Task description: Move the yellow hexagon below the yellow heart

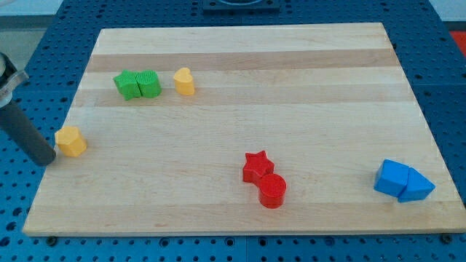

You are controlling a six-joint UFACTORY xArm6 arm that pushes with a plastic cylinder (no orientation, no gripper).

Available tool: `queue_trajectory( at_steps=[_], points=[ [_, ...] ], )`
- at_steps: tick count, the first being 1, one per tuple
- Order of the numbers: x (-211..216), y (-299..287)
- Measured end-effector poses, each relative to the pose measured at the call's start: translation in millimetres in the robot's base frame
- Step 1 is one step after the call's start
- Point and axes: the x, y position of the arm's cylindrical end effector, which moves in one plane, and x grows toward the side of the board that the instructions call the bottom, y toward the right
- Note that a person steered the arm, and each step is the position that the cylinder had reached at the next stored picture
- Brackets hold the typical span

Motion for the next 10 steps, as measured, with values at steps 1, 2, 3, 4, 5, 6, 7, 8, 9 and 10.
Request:
queue_trajectory(
  at_steps=[1,2,3,4,5,6,7,8,9,10],
  points=[
    [-14,4],
    [-18,49],
    [-23,112],
    [-34,151],
    [-43,145],
    [-7,102],
    [-11,54],
    [-36,64],
    [-68,113],
    [-70,164]
  ],
)
